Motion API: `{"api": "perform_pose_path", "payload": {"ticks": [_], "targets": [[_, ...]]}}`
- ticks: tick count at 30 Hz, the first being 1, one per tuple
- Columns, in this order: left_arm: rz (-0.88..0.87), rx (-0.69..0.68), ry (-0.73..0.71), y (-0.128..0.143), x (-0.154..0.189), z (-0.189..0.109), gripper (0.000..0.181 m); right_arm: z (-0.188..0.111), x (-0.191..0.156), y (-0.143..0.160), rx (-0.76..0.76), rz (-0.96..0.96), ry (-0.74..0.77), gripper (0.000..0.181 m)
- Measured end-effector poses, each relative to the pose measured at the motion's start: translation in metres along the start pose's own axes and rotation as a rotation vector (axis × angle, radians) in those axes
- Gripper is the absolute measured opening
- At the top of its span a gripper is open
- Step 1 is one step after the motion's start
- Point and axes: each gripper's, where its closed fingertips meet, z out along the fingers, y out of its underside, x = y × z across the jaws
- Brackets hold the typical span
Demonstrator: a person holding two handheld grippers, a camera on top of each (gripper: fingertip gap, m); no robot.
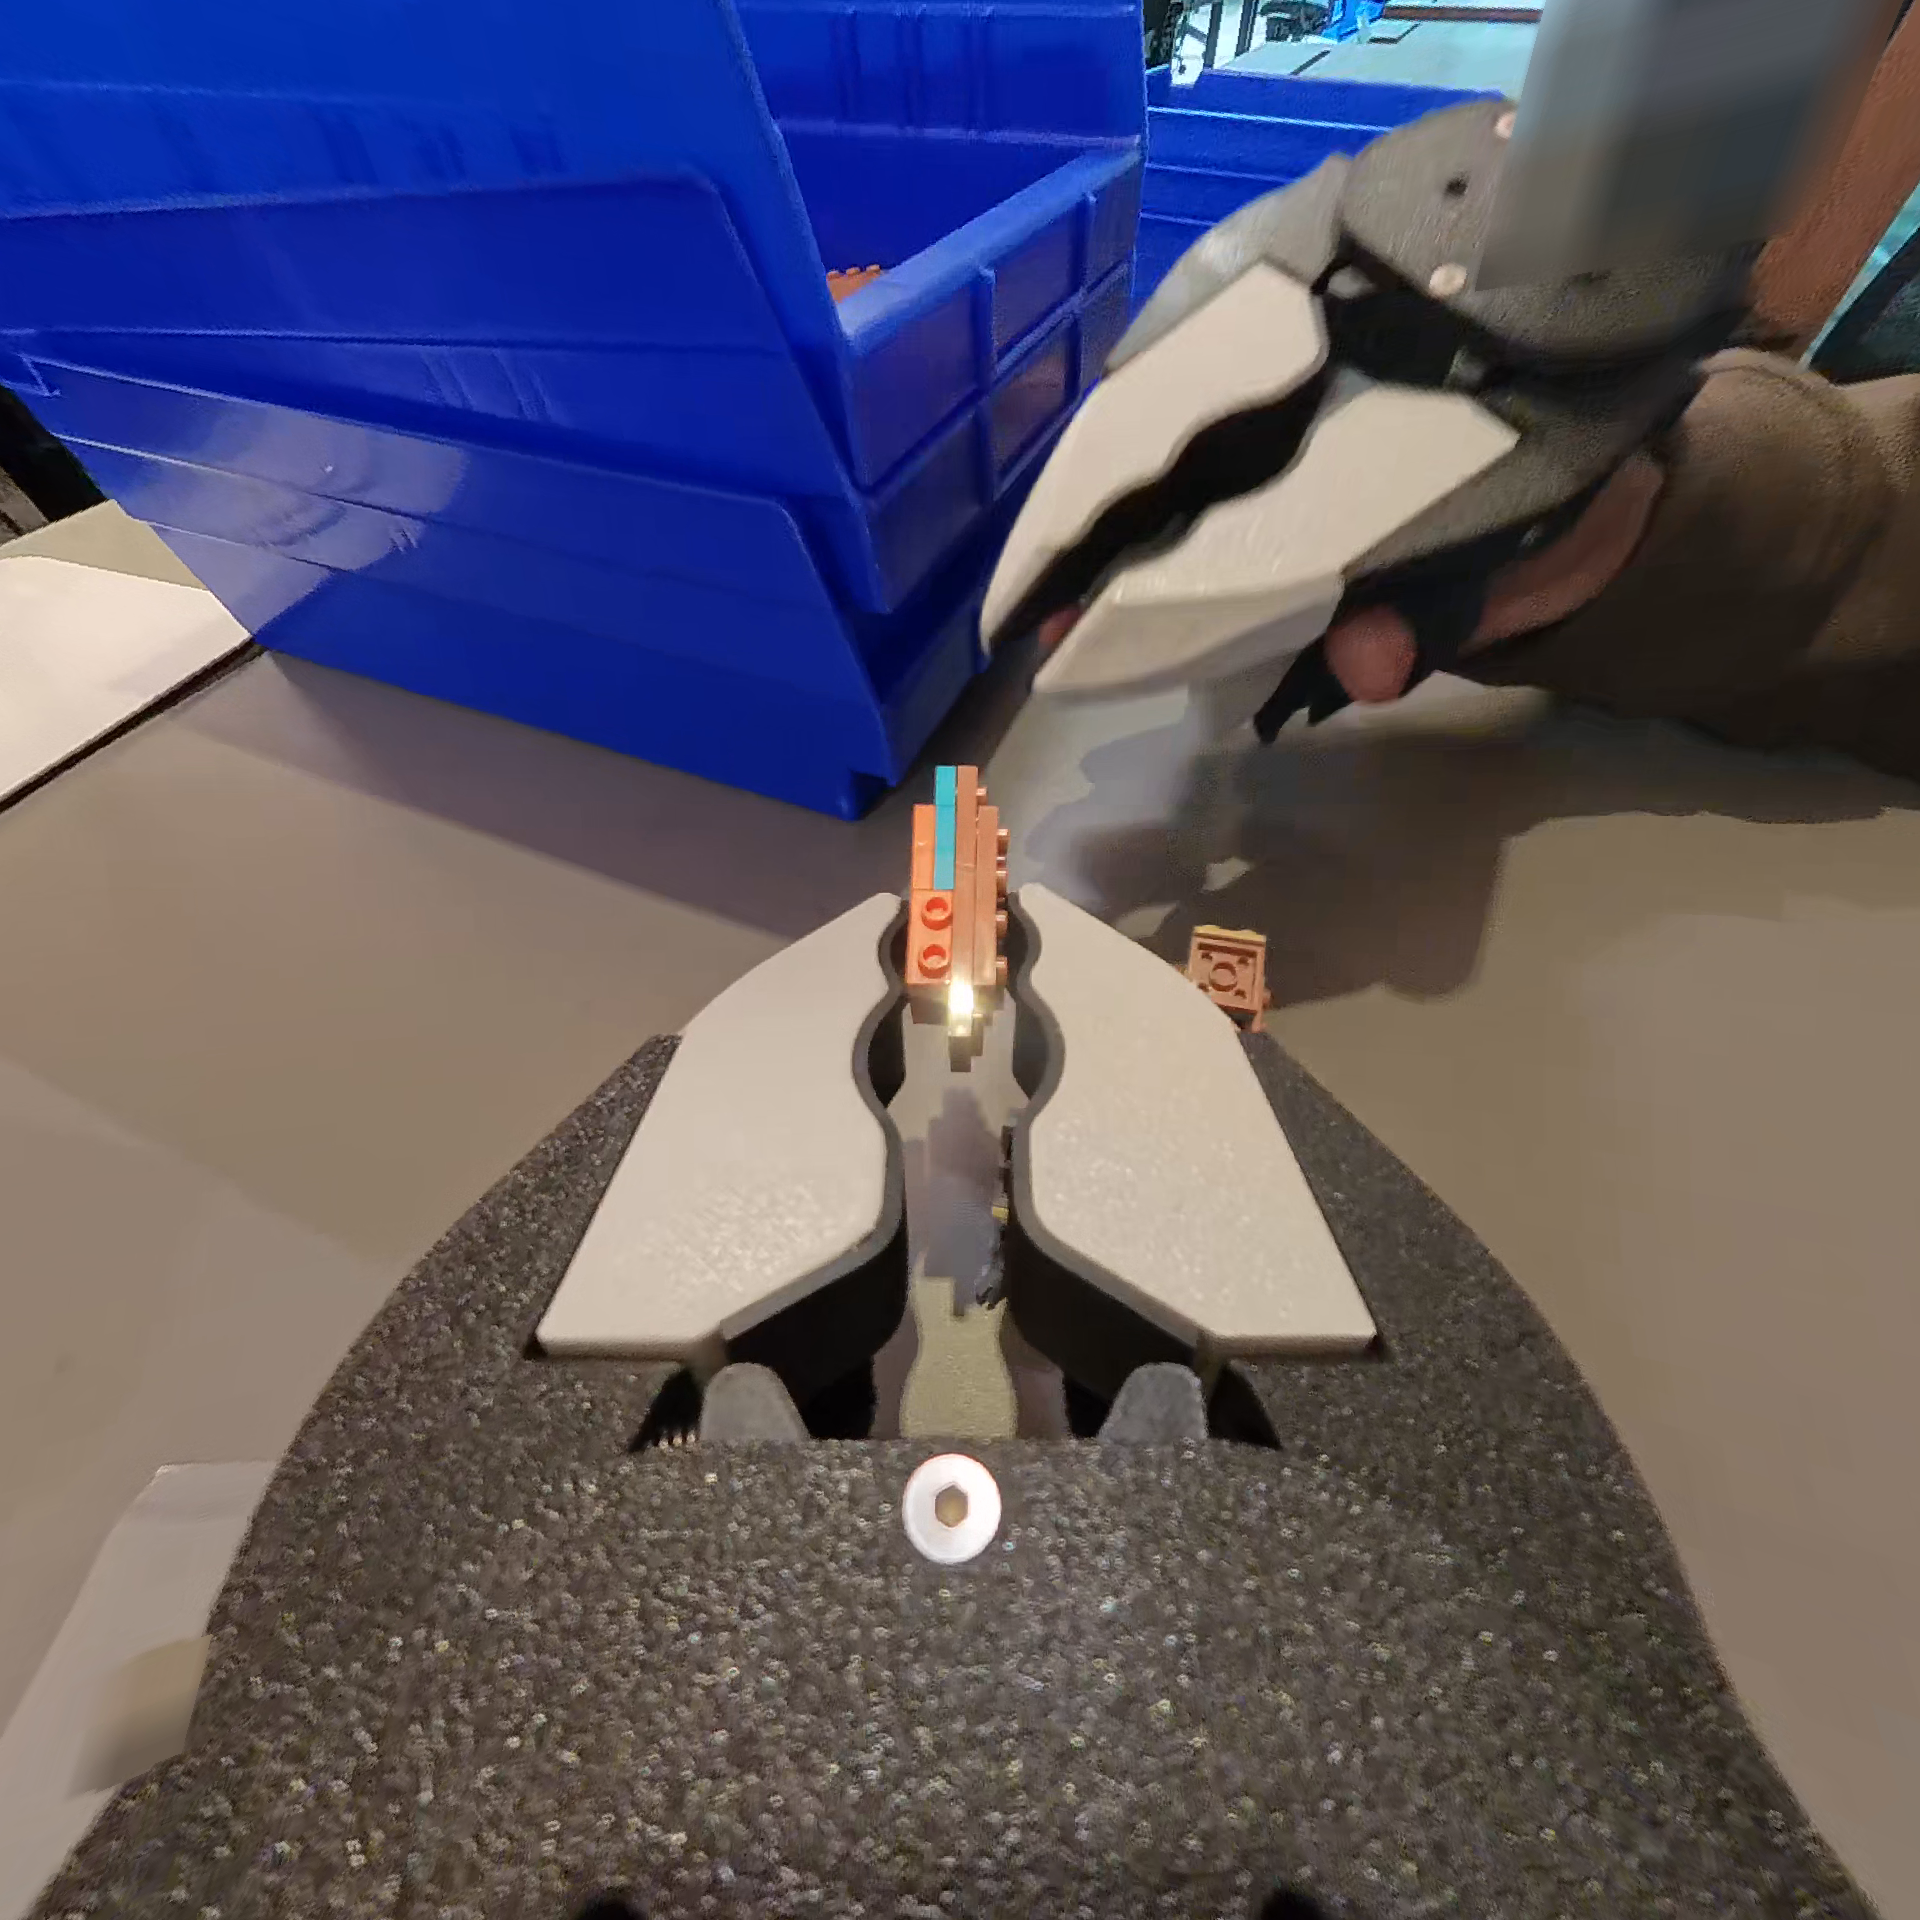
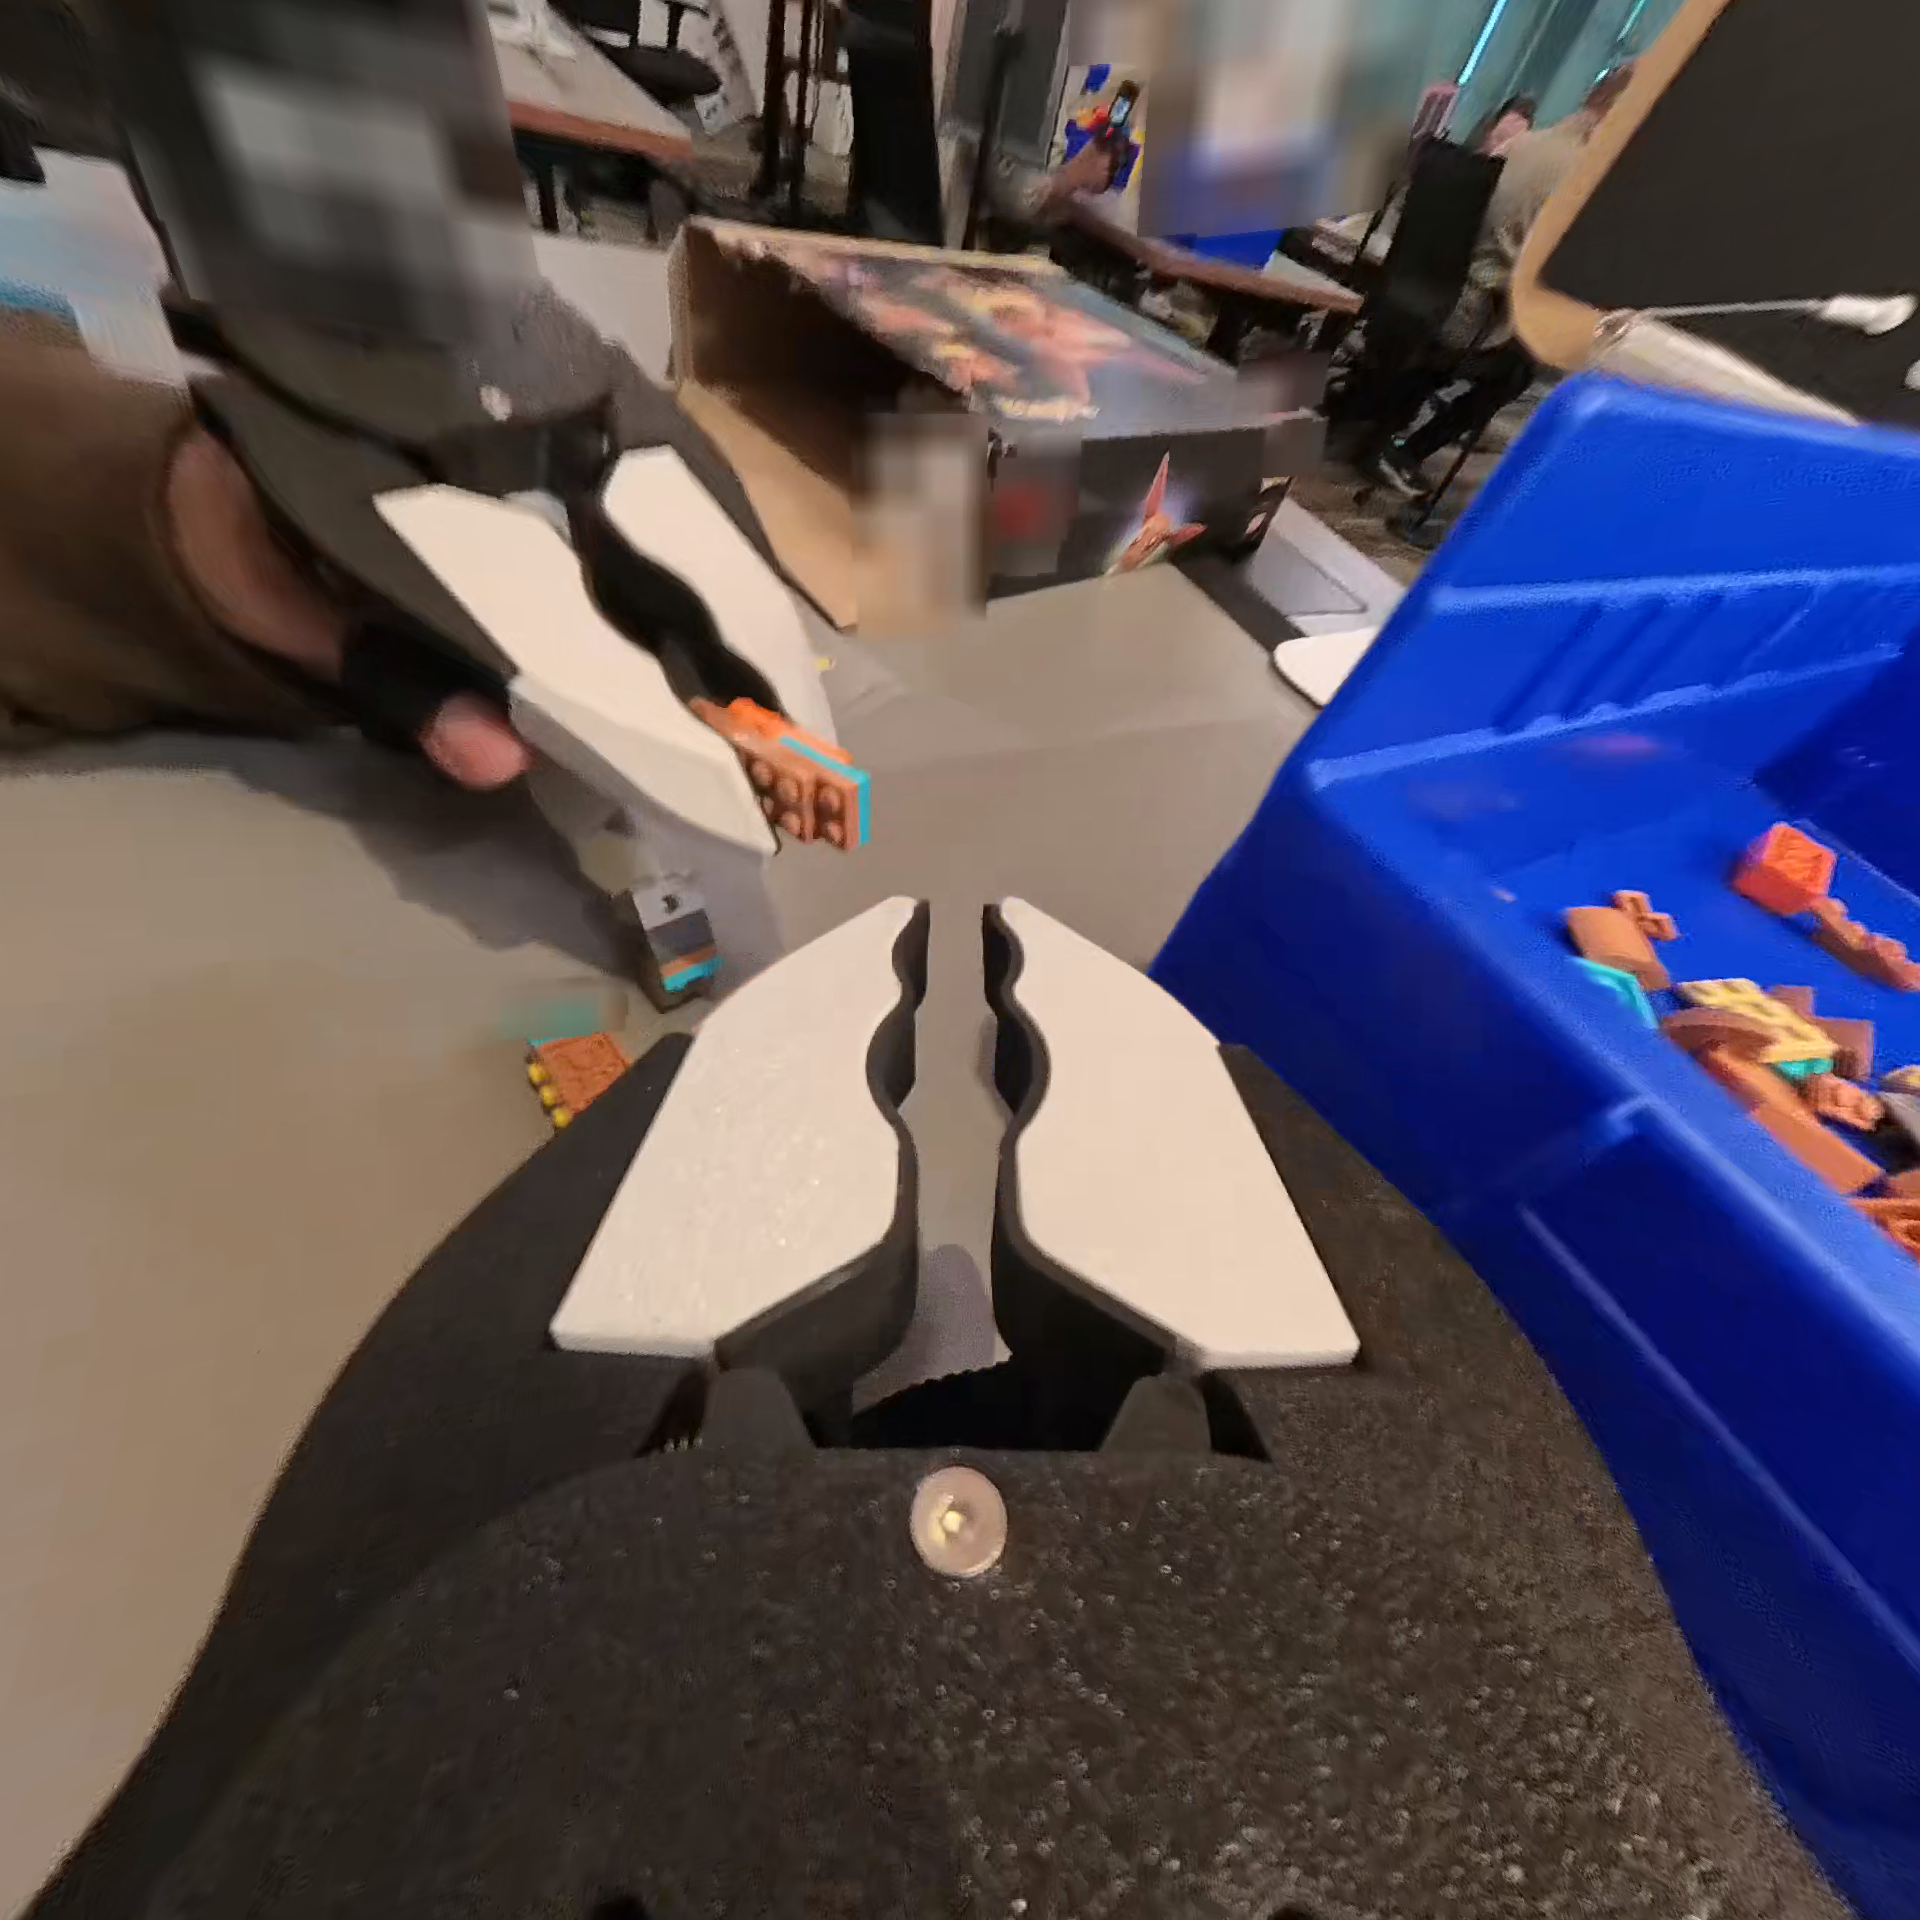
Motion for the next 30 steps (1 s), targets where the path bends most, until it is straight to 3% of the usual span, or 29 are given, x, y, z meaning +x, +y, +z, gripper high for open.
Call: {"api": "perform_pose_path", "payload": {"ticks": [11,19,30], "targets": [[0.021,0.010,-0.056,-0.002,-0.011,-0.001,0.016,0.020,-0.004,0.036,-0.121,-0.065,-0.019,0.010],[0.028,0.035,-0.099,-0.004,-0.018,-0.003,0.016,0.020,0.003,0.038,-0.132,-0.076,0.014,0.010],[0.172,0.064,-0.207,-0.011,-0.019,-0.008,0.016,0.015,0.020,0.042,-0.153,-0.222,0.232,0.010]]}}
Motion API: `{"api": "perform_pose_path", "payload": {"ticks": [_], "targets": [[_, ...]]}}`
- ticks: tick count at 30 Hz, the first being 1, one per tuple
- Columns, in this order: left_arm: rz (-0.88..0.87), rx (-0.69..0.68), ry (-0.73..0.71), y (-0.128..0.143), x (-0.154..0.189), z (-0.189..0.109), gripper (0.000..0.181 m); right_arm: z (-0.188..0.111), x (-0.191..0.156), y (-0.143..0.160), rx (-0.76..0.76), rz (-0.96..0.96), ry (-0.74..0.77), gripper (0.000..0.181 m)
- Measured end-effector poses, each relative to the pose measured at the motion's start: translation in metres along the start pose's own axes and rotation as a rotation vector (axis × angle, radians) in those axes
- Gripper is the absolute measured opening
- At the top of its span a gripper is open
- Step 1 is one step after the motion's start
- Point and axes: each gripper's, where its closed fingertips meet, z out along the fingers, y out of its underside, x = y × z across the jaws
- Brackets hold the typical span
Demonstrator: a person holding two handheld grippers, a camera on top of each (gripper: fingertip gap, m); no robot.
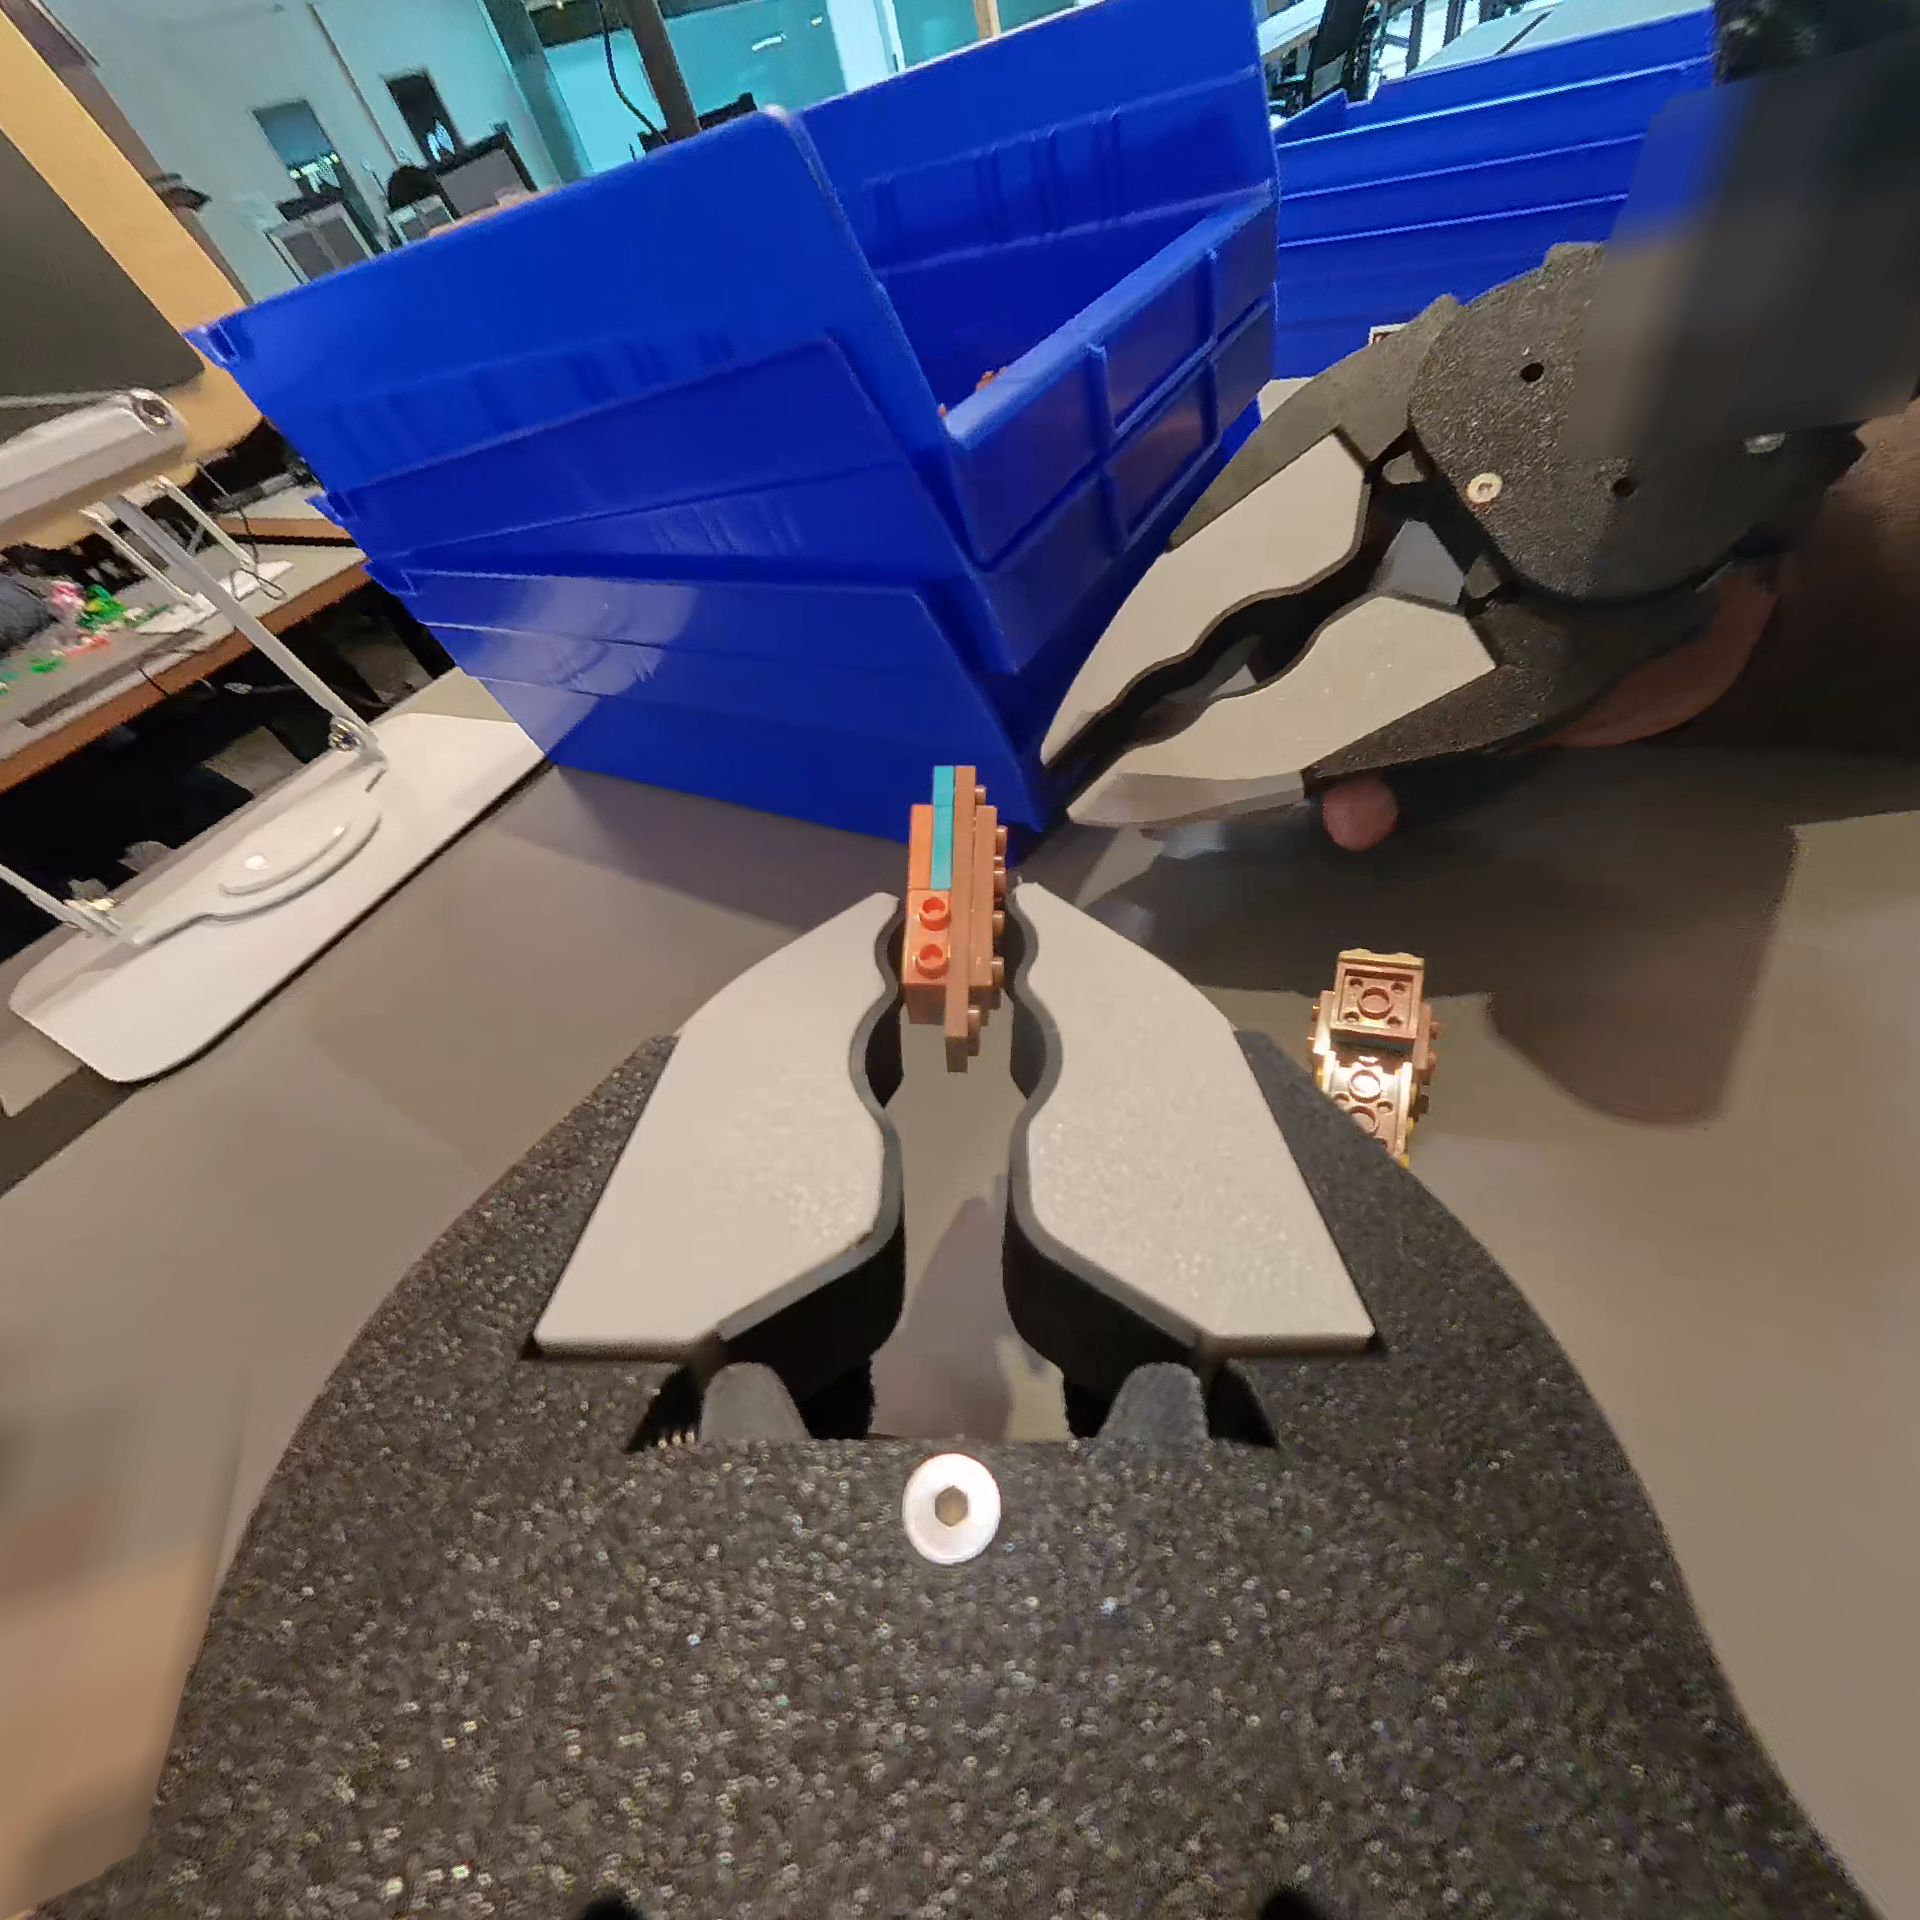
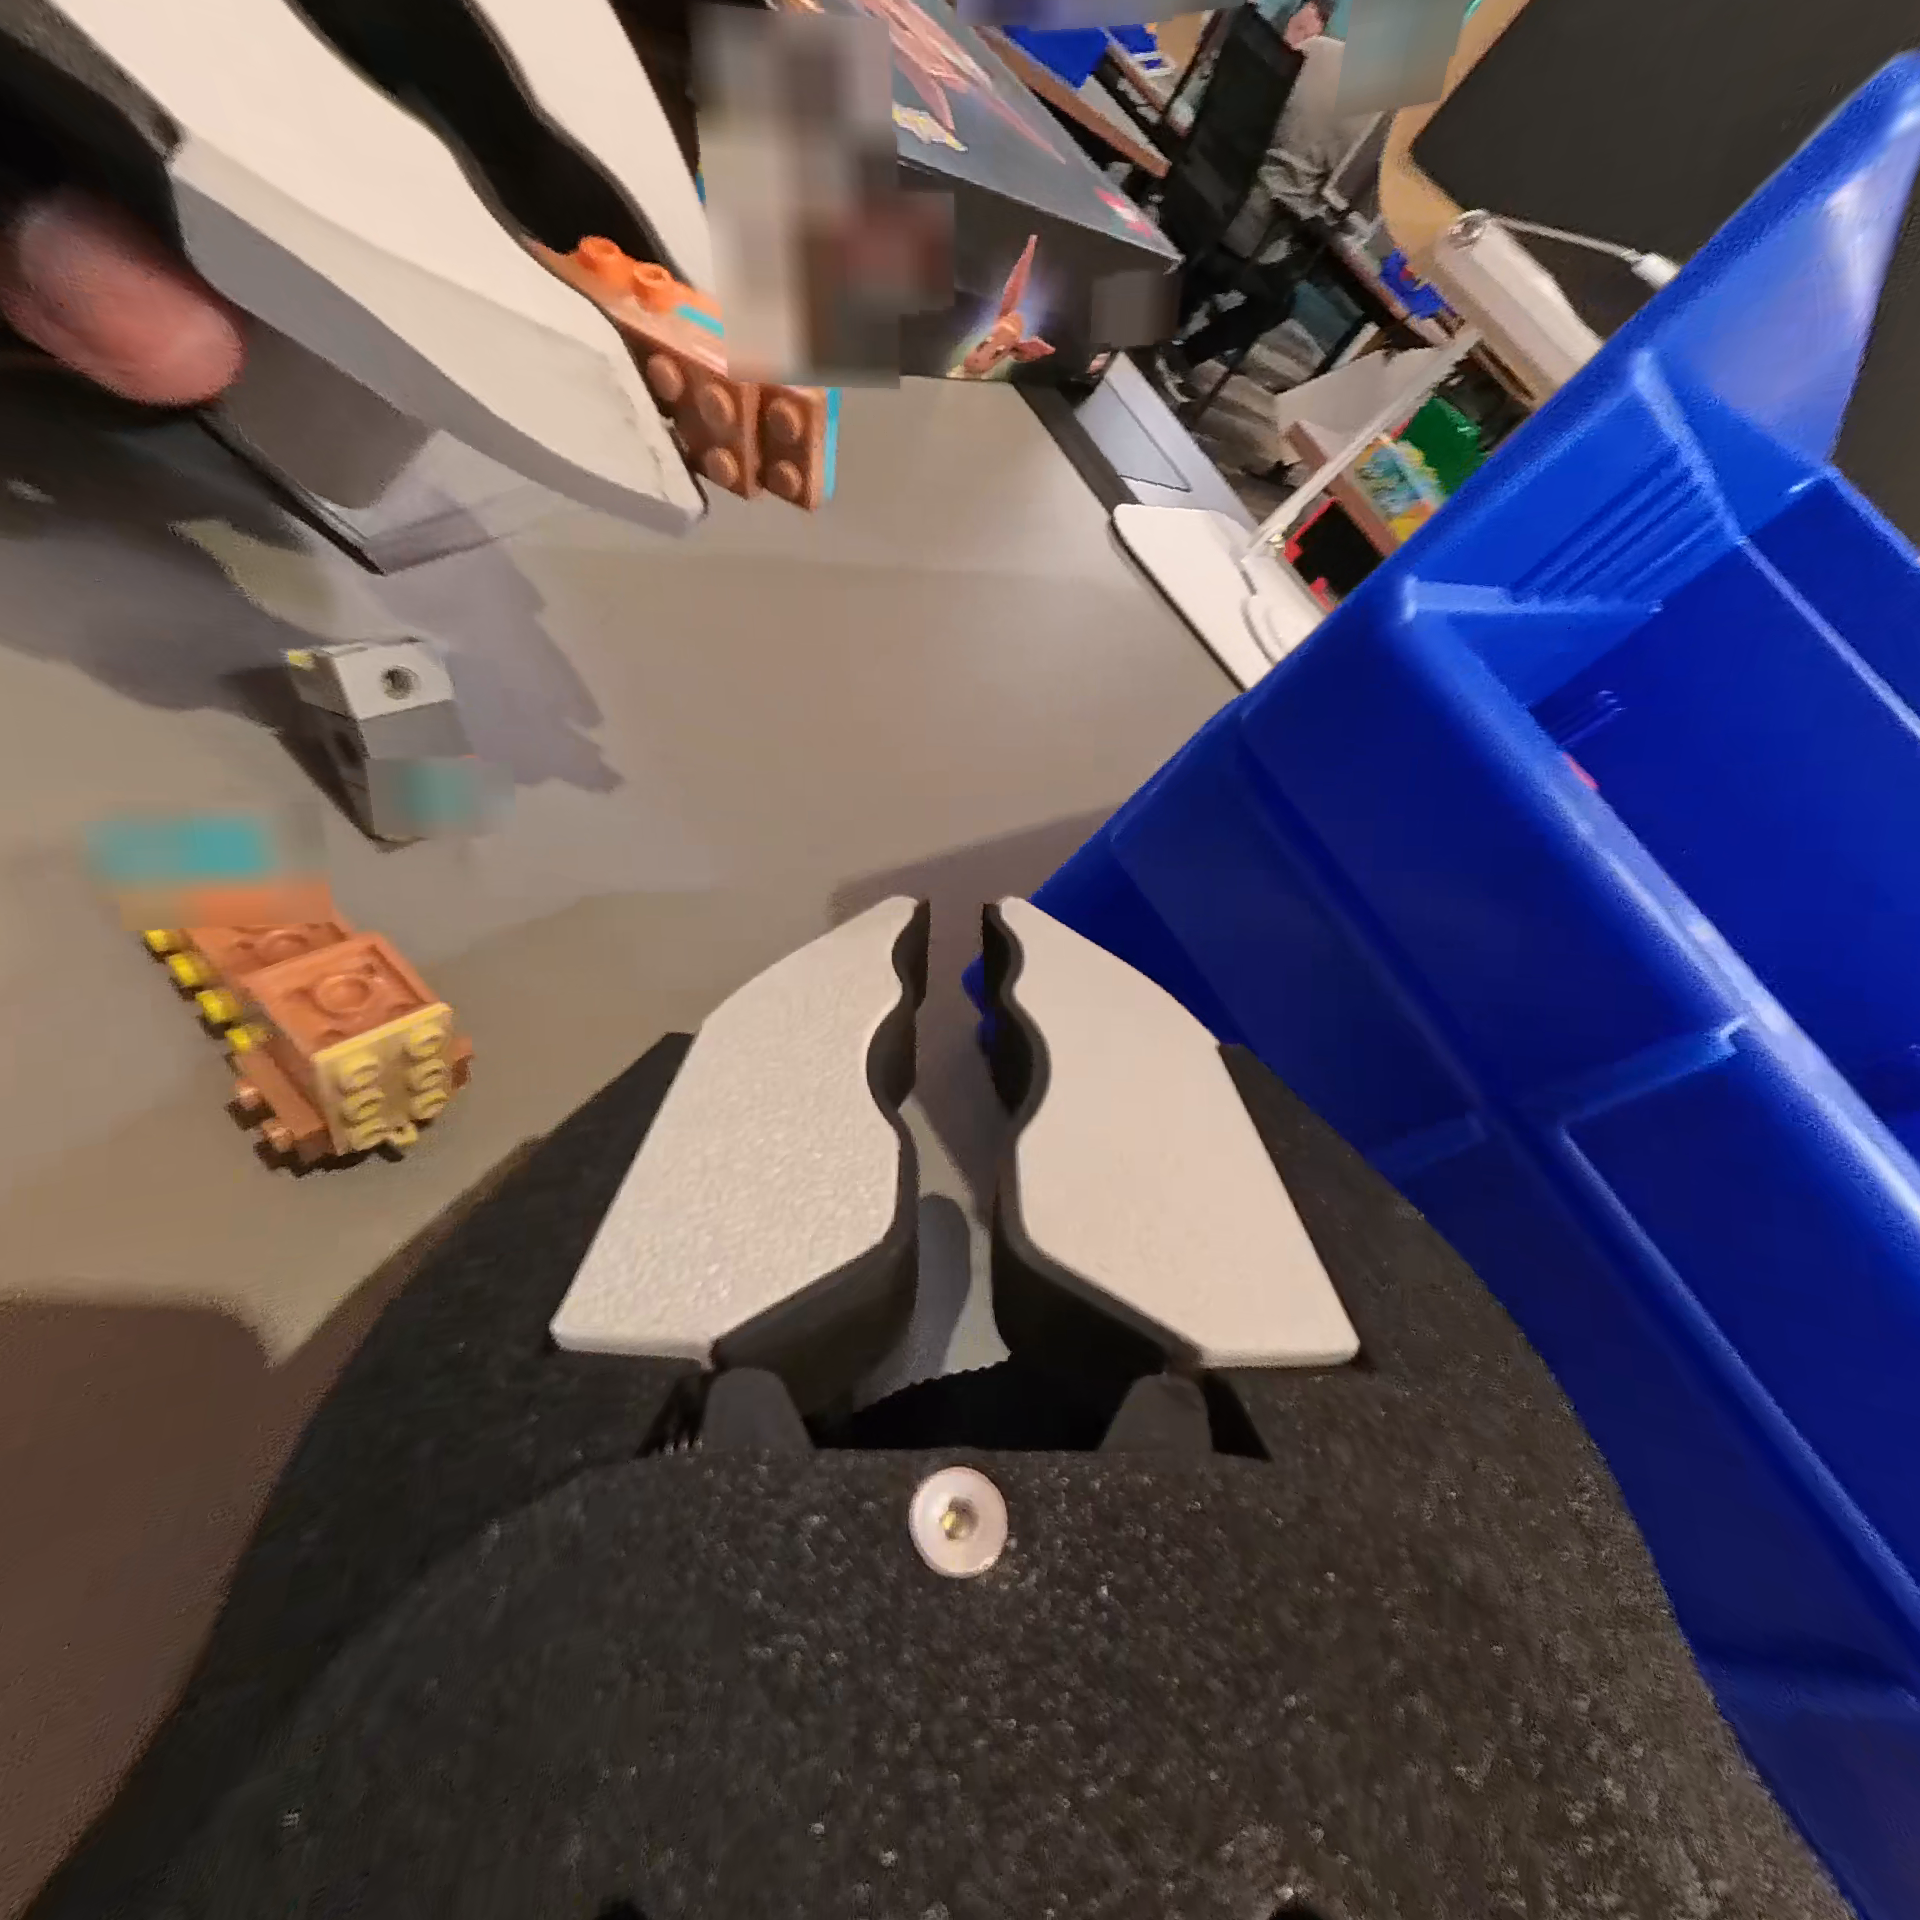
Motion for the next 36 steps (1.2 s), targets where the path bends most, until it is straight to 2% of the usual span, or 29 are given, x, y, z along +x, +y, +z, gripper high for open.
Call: {"api": "perform_pose_path", "payload": {"ticks": [6,12,18,24,31,36], "targets": [[0.078,0.004,-0.039,-0.001,0.006,-0.005,0.016,-0.008,0.000,0.000,-0.002,-0.073,0.098,0.009],[0.119,0.009,-0.072,-0.001,0.012,-0.011,0.016,-0.020,-0.009,-0.006,0.025,-0.069,0.108,0.008],[0.154,-0.028,-0.081,0.007,0.013,-0.008,0.016,-0.019,-0.009,-0.006,0.024,-0.048,0.087,0.008],[0.158,-0.069,-0.063,0.015,0.015,-0.005,0.016,-0.017,-0.010,-0.005,0.016,-0.049,0.078,0.008],[0.166,-0.200,0.016,0.037,0.025,0.004,0.016,-0.015,-0.011,-0.002,-0.007,-0.039,0.056,0.008],[0.162,-0.212,0.032,0.039,0.027,0.005,0.021,-0.014,-0.011,-0.001,-0.011,-0.035,0.049,0.008]]}}
